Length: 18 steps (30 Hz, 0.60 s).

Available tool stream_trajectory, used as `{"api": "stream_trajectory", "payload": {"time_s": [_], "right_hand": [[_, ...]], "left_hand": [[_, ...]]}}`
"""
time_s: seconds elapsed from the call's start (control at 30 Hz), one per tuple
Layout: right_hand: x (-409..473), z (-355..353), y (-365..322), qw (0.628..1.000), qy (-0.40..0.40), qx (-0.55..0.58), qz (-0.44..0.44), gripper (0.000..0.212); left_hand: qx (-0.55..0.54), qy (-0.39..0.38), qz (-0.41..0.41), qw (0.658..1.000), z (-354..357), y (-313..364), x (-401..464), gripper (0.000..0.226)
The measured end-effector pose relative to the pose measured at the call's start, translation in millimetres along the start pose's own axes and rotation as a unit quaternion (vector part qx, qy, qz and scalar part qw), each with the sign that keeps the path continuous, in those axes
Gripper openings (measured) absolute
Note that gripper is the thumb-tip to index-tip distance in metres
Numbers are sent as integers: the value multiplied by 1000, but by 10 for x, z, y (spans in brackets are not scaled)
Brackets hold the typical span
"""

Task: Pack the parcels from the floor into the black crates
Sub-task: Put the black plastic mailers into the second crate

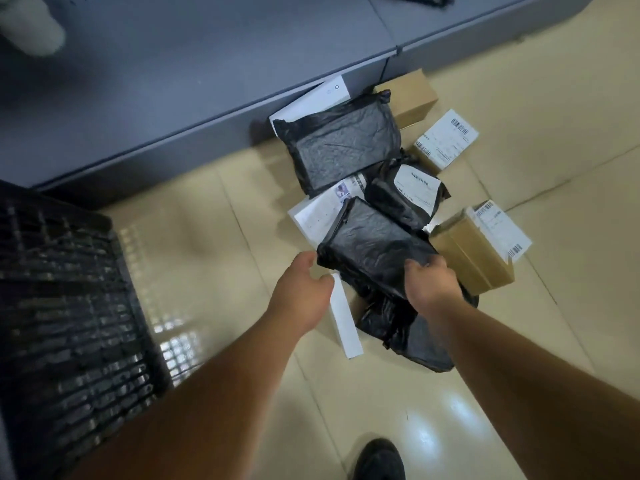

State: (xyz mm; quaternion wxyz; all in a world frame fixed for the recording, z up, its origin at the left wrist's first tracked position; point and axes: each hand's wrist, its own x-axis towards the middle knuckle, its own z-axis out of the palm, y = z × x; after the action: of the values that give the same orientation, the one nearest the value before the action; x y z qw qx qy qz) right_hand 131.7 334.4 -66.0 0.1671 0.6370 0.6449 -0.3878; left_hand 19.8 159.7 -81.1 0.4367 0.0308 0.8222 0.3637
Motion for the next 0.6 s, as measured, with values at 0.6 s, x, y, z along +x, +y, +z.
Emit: {"api": "stream_trajectory", "payload": {"time_s": [0.6], "right_hand": [[743,251,265,995,56,60,52,45]], "left_hand": [[52,20,93,994,360,226,684,41]]}}
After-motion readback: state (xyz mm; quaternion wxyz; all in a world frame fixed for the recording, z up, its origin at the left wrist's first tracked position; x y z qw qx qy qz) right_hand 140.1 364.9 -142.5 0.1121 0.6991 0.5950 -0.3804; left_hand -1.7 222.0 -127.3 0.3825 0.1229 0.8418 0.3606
